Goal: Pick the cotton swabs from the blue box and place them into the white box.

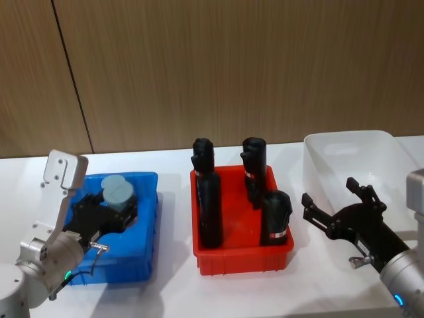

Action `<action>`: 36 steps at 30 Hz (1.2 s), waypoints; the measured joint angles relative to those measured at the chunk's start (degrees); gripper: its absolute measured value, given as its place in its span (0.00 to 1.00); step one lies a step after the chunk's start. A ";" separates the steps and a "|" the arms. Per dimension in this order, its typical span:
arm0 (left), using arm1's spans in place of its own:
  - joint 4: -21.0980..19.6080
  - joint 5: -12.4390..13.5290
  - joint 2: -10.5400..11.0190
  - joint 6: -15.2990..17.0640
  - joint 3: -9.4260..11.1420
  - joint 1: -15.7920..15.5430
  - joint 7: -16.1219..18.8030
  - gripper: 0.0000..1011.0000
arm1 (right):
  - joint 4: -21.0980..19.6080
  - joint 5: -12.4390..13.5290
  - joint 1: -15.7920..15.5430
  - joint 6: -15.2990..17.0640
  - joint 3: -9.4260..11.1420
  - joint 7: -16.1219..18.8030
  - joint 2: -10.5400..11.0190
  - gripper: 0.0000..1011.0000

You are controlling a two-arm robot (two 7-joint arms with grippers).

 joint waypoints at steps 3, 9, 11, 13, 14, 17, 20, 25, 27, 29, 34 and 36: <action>-2.27 0.30 0.68 0.19 -0.14 0.42 -2.22 0.65 | 0.00 0.00 0.00 0.00 0.00 0.00 0.00 0.99; -4.96 0.45 1.61 0.25 -0.30 0.72 -6.46 0.65 | 0.00 0.00 0.00 0.00 0.00 0.00 0.00 0.99; -5.41 0.45 1.77 0.20 -0.31 0.73 -7.51 0.65 | 0.00 0.00 0.00 0.00 0.00 0.00 0.00 0.99; -6.03 0.45 2.03 0.03 -0.33 0.73 -9.33 0.65 | 0.00 0.00 0.00 0.00 0.00 0.00 0.00 0.99; -6.18 0.45 2.10 -0.03 -0.33 0.72 -9.91 0.65 | 0.00 0.00 0.00 0.00 0.00 0.00 0.00 0.99; -6.69 0.42 2.33 -0.40 -0.32 0.56 -12.49 0.65 | 0.00 0.00 0.00 0.00 0.00 0.00 0.00 0.99; -6.89 0.34 2.46 -0.85 -0.24 0.27 -15.12 0.65 | 0.00 0.00 0.00 0.00 0.00 0.00 0.00 0.99; -6.72 0.13 2.50 -1.80 0.01 -0.39 -19.78 0.65 | 0.00 0.00 0.00 0.00 0.00 0.00 0.00 0.99; -6.51 0.08 2.47 -2.06 0.11 -0.65 -21.08 0.65 | 0.00 0.00 0.00 0.00 0.00 0.00 0.00 0.99; -6.07 0.00 2.38 -2.51 0.26 -1.02 -23.08 0.65 | 0.00 0.00 0.00 0.00 0.00 0.00 0.00 0.99; -4.84 -0.20 2.02 -3.58 0.67 -2.13 -28.29 0.65 | 0.00 0.00 0.00 0.00 0.00 0.00 0.00 0.99; -4.40 -0.25 1.90 -3.80 0.82 -2.44 -29.63 0.65 | 0.00 0.00 0.00 0.00 0.00 0.00 0.00 0.99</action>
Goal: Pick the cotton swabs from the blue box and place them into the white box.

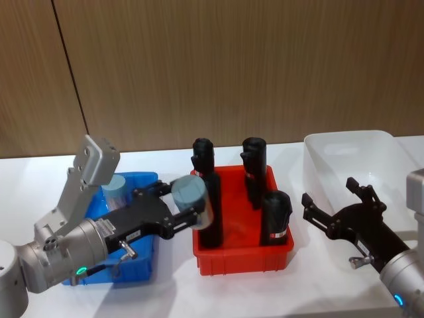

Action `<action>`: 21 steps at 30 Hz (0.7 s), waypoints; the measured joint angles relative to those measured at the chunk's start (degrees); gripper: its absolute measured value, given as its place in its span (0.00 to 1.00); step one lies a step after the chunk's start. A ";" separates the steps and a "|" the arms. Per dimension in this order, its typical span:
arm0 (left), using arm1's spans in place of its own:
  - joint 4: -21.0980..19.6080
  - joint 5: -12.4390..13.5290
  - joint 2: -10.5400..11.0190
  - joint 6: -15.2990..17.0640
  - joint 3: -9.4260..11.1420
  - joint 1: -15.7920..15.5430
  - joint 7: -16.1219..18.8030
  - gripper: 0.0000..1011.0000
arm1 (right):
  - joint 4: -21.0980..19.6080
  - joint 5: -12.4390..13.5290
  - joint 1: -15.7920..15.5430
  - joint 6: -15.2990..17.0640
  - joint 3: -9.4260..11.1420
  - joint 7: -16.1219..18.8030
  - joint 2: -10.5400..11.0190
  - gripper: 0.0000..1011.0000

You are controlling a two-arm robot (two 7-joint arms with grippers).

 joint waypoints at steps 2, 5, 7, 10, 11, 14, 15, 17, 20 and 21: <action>0.75 -0.07 -0.24 -0.32 0.23 -0.56 -2.12 0.65 | 0.00 0.00 0.00 0.00 0.00 0.00 0.00 0.99; 1.90 -0.20 -0.61 -0.73 0.56 -1.42 -5.14 0.65 | 0.00 0.00 0.00 0.00 0.00 0.00 0.00 0.99; 2.47 -0.28 -0.81 -0.89 0.70 -1.82 -6.54 0.65 | 0.00 0.00 0.00 0.00 0.00 0.00 0.00 0.99; 4.06 -0.52 -1.37 -1.30 1.10 -2.94 -10.18 0.65 | 0.00 0.00 0.00 0.00 0.00 0.00 0.00 0.99; 4.33 -0.56 -1.47 -1.36 1.17 -3.11 -10.76 0.65 | 0.00 0.00 0.00 0.00 0.00 0.00 0.00 0.99; 5.44 -0.72 -1.88 -1.62 1.49 -3.83 -12.72 0.65 | 0.00 0.00 0.00 0.00 0.00 0.00 0.00 0.99; 5.72 -0.75 -1.98 -1.68 1.56 -4.02 -13.11 0.65 | 0.00 0.00 0.00 0.00 0.00 0.00 0.00 0.99; 6.35 -0.84 -2.20 -1.89 1.74 -4.46 -14.28 0.65 | 0.00 0.00 0.00 0.00 0.00 0.00 0.00 0.99; 6.96 -0.92 -2.39 -2.10 1.90 -4.88 -15.10 0.65 | 0.00 0.00 0.00 0.00 0.00 0.00 0.00 0.99; 7.27 -0.97 -2.50 -2.26 1.99 -5.11 -15.67 0.65 | 0.00 0.00 0.00 0.00 0.00 0.00 0.00 0.99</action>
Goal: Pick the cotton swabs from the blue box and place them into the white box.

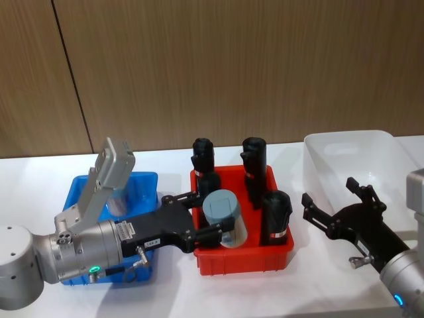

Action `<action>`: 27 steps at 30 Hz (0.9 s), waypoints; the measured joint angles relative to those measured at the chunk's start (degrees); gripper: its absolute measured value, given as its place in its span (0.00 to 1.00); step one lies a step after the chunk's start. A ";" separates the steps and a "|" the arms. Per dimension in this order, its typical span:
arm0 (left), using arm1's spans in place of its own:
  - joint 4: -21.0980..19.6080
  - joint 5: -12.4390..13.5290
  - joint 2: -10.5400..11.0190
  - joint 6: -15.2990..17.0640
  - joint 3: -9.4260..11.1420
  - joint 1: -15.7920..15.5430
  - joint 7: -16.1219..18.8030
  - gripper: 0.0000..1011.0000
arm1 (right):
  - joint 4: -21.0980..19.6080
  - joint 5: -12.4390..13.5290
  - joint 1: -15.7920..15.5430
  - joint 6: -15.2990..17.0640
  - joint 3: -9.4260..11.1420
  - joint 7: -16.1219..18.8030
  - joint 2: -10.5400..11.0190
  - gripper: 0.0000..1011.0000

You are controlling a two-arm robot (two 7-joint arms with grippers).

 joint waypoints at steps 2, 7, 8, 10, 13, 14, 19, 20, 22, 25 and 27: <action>0.47 -0.05 -0.16 -0.21 0.15 -0.35 -0.68 0.65 | 0.00 0.00 0.00 0.00 0.00 0.00 0.00 0.99; 1.14 -0.13 -0.37 -0.51 0.37 -0.84 -1.66 0.65 | 0.00 0.00 0.00 0.00 0.00 0.00 0.00 0.99; 1.33 -0.16 -0.44 -0.61 0.41 -0.98 -1.92 0.65 | 0.00 0.00 0.00 0.00 0.00 0.00 0.00 0.99; 1.57 -0.19 -0.51 -0.71 0.48 -1.15 -2.26 0.65 | 0.00 0.00 0.00 0.00 0.00 0.00 0.00 0.99; 1.75 -0.22 -0.58 -0.80 0.53 -1.28 -2.55 0.65 | 0.00 0.00 0.00 0.00 0.00 0.02 0.00 0.99; 1.82 -0.22 -0.60 -0.83 0.55 -1.33 -2.64 0.65 | 0.00 0.00 0.00 -0.01 0.01 0.04 0.00 0.99; 2.12 -0.25 -0.69 -0.95 0.64 -1.56 -3.10 0.65 | 0.00 -0.04 0.00 -0.03 0.04 0.64 0.07 0.99; 2.15 -0.26 -0.71 -0.97 0.65 -1.58 -3.15 0.65 | 0.00 -0.06 0.01 -0.03 0.06 0.81 0.13 0.99; 2.25 -0.27 -0.74 -1.02 0.67 -1.64 -3.27 0.65 | -0.01 -0.08 0.07 -0.02 0.10 1.61 0.29 0.99; 2.34 -0.29 -0.76 -1.07 0.70 -1.73 -3.40 0.65 | -0.06 -0.08 0.15 0.14 0.17 2.97 0.58 0.99; 2.39 -0.30 -0.77 -1.09 0.71 -1.75 -3.49 0.65 | -0.12 -0.08 0.25 0.37 0.24 4.33 0.87 0.99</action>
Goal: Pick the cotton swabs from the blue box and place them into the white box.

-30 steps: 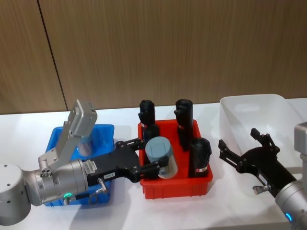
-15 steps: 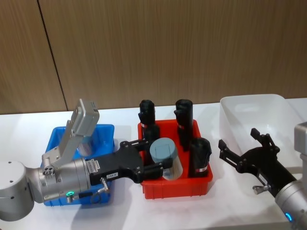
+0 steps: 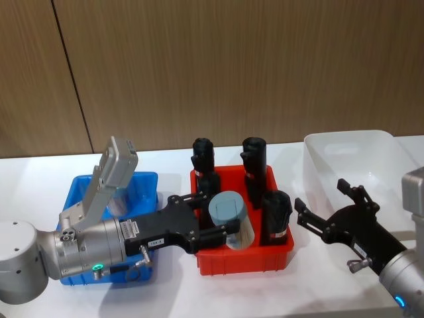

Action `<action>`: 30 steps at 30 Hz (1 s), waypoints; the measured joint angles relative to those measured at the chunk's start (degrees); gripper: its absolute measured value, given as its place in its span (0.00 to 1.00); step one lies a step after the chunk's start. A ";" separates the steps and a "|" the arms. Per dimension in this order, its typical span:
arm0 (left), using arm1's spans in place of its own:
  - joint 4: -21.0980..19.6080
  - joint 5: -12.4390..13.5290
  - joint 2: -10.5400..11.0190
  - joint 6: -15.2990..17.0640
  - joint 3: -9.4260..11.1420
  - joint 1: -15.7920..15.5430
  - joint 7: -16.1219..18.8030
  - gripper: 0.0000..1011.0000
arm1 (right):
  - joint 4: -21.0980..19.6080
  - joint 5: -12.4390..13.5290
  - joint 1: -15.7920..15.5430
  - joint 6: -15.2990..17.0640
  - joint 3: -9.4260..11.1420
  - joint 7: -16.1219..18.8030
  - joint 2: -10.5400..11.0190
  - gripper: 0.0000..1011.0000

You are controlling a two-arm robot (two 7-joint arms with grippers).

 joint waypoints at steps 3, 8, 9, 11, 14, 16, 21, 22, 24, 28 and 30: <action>0.06 -0.01 -0.02 -0.02 0.01 -0.03 -0.07 0.65 | -0.05 0.02 0.11 0.28 0.10 1.53 0.32 0.99; 0.14 -0.01 -0.04 -0.05 0.05 -0.09 -0.18 0.65 | -0.13 0.16 0.51 1.08 0.30 5.45 1.26 0.99; 0.15 -0.02 -0.04 -0.06 0.06 -0.09 -0.19 0.65 | -0.13 0.20 0.55 1.18 0.32 6.03 1.34 0.99; 0.16 -0.01 -0.05 -0.07 0.07 -0.11 -0.23 0.65 | -0.13 0.36 0.79 1.59 0.39 8.08 1.78 0.99; 0.18 -0.02 -0.07 -0.09 0.07 -0.12 -0.28 0.65 | -0.06 0.43 1.16 2.05 0.51 10.76 2.37 0.99; 0.19 -0.02 -0.08 -0.10 0.08 -0.13 -0.29 0.65 | 0.10 0.47 1.47 2.34 0.57 12.75 2.80 0.99; 0.22 -0.02 -0.08 -0.11 0.08 -0.15 -0.32 0.65 | 0.51 0.51 2.17 2.93 0.61 17.01 3.55 0.99; 0.23 -0.01 -0.08 -0.11 0.07 -0.16 -0.33 0.65 | 0.68 0.51 2.43 3.09 0.61 18.34 3.78 0.99; 0.23 -0.01 -0.08 -0.11 0.07 -0.16 -0.34 0.65 | 0.84 0.51 2.68 3.28 0.61 19.96 3.98 0.99; 0.26 -0.01 -0.08 -0.11 0.07 -0.18 -0.37 0.65 | 1.44 0.45 3.51 3.57 0.49 23.71 4.46 0.99; 0.27 -0.01 -0.08 -0.11 0.07 -0.19 -0.38 0.65 | 1.85 0.36 3.99 3.72 0.33 25.67 4.61 0.99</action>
